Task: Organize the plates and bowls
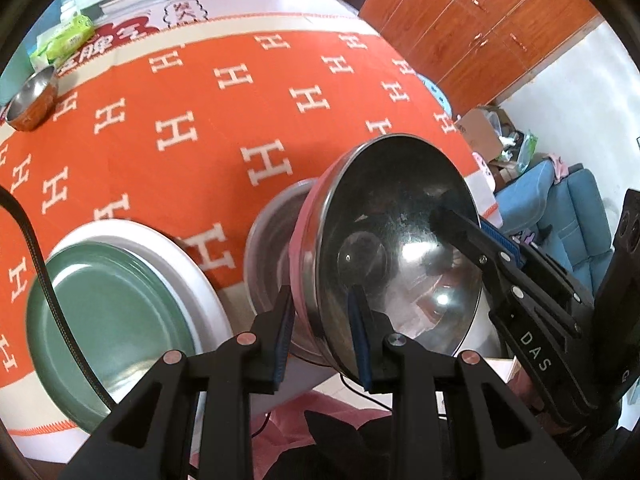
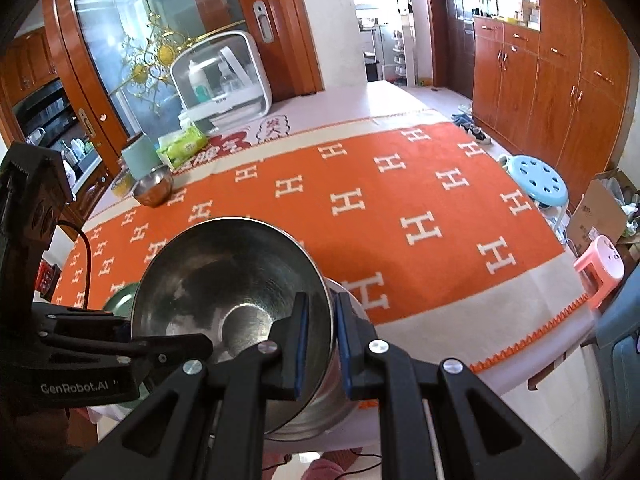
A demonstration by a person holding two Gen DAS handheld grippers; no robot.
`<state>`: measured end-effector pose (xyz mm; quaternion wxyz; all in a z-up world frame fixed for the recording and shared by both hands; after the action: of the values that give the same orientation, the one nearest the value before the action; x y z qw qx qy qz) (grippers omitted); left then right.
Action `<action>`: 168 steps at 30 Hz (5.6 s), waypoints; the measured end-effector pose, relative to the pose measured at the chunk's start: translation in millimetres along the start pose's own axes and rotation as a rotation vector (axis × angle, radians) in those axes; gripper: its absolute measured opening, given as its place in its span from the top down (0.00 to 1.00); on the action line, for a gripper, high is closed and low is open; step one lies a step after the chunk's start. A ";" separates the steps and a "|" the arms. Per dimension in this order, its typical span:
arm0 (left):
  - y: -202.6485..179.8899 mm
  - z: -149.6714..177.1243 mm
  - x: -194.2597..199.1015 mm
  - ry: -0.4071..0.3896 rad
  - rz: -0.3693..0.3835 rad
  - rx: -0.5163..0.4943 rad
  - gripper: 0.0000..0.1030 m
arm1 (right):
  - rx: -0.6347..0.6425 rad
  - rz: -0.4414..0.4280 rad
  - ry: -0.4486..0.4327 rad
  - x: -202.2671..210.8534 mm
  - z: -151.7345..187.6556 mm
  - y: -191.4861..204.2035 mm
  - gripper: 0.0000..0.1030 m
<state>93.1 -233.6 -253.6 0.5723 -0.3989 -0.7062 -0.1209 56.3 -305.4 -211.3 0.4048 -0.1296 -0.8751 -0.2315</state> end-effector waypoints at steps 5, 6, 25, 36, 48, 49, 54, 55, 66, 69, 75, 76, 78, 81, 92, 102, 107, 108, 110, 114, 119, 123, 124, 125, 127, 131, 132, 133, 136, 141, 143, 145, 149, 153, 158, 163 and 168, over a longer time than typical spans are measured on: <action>-6.3 5.6 -16.1 0.044 0.003 0.019 0.76 | -0.002 -0.003 0.047 -8.9 6.5 -11.9 0.87; -6.6 6.8 -18.4 0.050 0.002 0.024 0.76 | 0.000 -0.005 0.056 -10.8 7.9 -13.3 0.87; 4.6 6.4 -18.9 0.051 -0.091 0.060 0.69 | 0.028 -0.052 0.093 -22.8 9.8 -10.2 0.87; 13.9 -11.5 25.2 -0.096 -0.208 0.002 0.54 | 0.076 -0.098 0.058 -18.8 -2.9 17.0 0.87; 70.8 -5.2 73.7 -0.157 -0.299 0.042 0.34 | 0.150 -0.120 0.026 -20.6 -11.4 74.6 0.87; 75.2 -3.6 75.7 -0.157 -0.303 0.048 0.32 | 0.154 -0.120 0.025 -21.7 -11.5 80.4 0.87; 110.7 7.6 98.9 -0.176 -0.330 0.097 0.30 | 0.156 -0.133 0.016 -25.0 -13.0 109.0 0.65; 118.2 10.6 103.7 -0.179 -0.336 0.105 0.30 | 0.157 -0.142 0.012 -25.9 -13.4 117.8 0.64; 213.2 57.2 156.8 -0.205 -0.402 0.214 0.27 | 0.222 -0.184 0.056 -47.4 8.2 210.4 0.44; 238.3 70.9 171.1 -0.209 -0.412 0.247 0.27 | 0.239 -0.188 0.072 -53.1 14.3 232.7 0.43; 286.7 86.8 199.6 -0.203 -0.442 0.279 0.26 | 0.258 -0.177 0.113 -68.4 18.8 274.1 0.40; 297.2 87.9 206.0 -0.204 -0.456 0.279 0.26 | 0.256 -0.176 0.119 -71.3 17.6 280.4 0.40; 312.6 87.5 214.1 -0.196 -0.476 0.282 0.26 | 0.246 -0.177 0.128 -76.5 13.3 292.1 0.40; 331.0 83.7 223.1 -0.190 -0.480 0.286 0.26 | 0.229 -0.185 0.137 -83.4 2.8 309.5 0.40; 407.1 38.9 220.2 -0.085 -0.466 0.252 0.26 | 0.243 -0.129 0.060 -113.6 -59.4 359.7 0.31; 466.5 -33.6 199.6 -0.081 -0.449 0.178 0.26 | 0.225 -0.107 0.040 -162.0 -102.4 391.0 0.31; 483.4 -65.1 178.7 -0.075 -0.417 0.138 0.26 | 0.214 -0.090 0.032 -185.4 -118.4 401.2 0.31; 486.9 -69.7 173.6 -0.077 -0.409 0.136 0.26 | 0.205 -0.090 0.030 -189.2 -120.9 402.0 0.31; 493.1 -74.5 164.5 -0.075 -0.393 0.138 0.26 | 0.180 -0.092 0.034 -197.9 -124.1 403.0 0.31; 500.9 -80.9 145.6 -0.085 -0.337 0.156 0.26 | 0.157 -0.081 0.047 -215.0 -125.7 404.1 0.31; 509.8 -91.7 120.7 -0.120 -0.289 0.153 0.26 | 0.125 -0.070 0.081 -238.8 -122.0 403.2 0.31; 518.5 -94.1 96.4 -0.141 -0.223 0.196 0.26 | 0.082 -0.076 0.104 -258.0 -114.9 396.2 0.31; 520.8 -94.1 90.3 -0.146 -0.207 0.208 0.26 | 0.068 -0.086 0.115 -261.6 -112.5 394.8 0.31; 523.4 -93.5 82.4 -0.139 -0.197 0.219 0.26 | 0.049 -0.098 0.134 -267.4 -109.0 392.7 0.31; 526.8 -89.6 70.0 -0.102 -0.183 0.232 0.26 | 0.016 -0.099 0.166 -277.9 -103.3 388.0 0.31; 532.2 -85.9 50.0 -0.092 -0.139 0.266 0.26 | -0.028 -0.101 0.193 -293.1 -93.8 380.7 0.31; 532.6 -85.8 47.4 -0.094 -0.125 0.272 0.26 | -0.038 -0.108 0.199 -296.7 -92.1 379.7 0.31; 532.7 -85.8 45.0 -0.098 -0.110 0.282 0.26 | -0.051 -0.119 0.210 -300.9 -89.5 378.8 0.31; 533.4 -85.7 35.7 -0.095 -0.080 0.302 0.26 | -0.081 -0.143 0.226 -307.8 -84.4 376.4 0.31; 533.2 -83.8 23.5 -0.089 -0.044 0.327 0.26 | -0.140 -0.169 0.234 -314.1 -79.3 371.8 0.31; 533.2 -84.5 21.3 -0.094 -0.026 0.338 0.26 | -0.156 -0.171 0.236 -316.6 -77.6 369.5 0.31; 532.9 -85.3 19.0 -0.100 -0.007 0.343 0.28 | -0.170 -0.175 0.234 -317.3 -76.5 368.3 0.35; 526.4 -84.4 16.1 -0.104 0.021 0.345 0.41 | -0.203 -0.174 0.250 -320.3 -72.8 365.3 0.54; 518.8 -80.5 11.8 -0.095 0.049 0.342 0.61 | -0.219 -0.194 0.277 -322.7 -67.2 367.8 0.65; 513.8 -75.6 10.2 -0.099 0.059 0.345 0.80 | -0.214 -0.206 0.294 -322.1 -62.0 372.3 0.80; 507.3 -66.8 10.4 -0.084 0.052 0.329 0.85 | -0.217 -0.204 0.310 -317.9 -57.0 372.7 0.87; 499.1 -54.7 12.1 -0.063 0.057 0.328 0.85 | -0.239 -0.199 0.333 -309.4 -45.4 368.7 0.88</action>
<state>482.0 62.9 -368.0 0.6104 -0.3236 -0.7225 0.0247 436.1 -24.0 -312.8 0.5004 -0.0496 -0.7710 -0.3908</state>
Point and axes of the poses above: each gripper's, at about its wrist camera, not at the fingertips, and x roughly against the way its jaws point, y to its left, z to its underside, the point moved 10 cm from there along -x, roughly the way its jaws point, and after that the axes turned 12 degrees about -x, right-handed, at the moved point
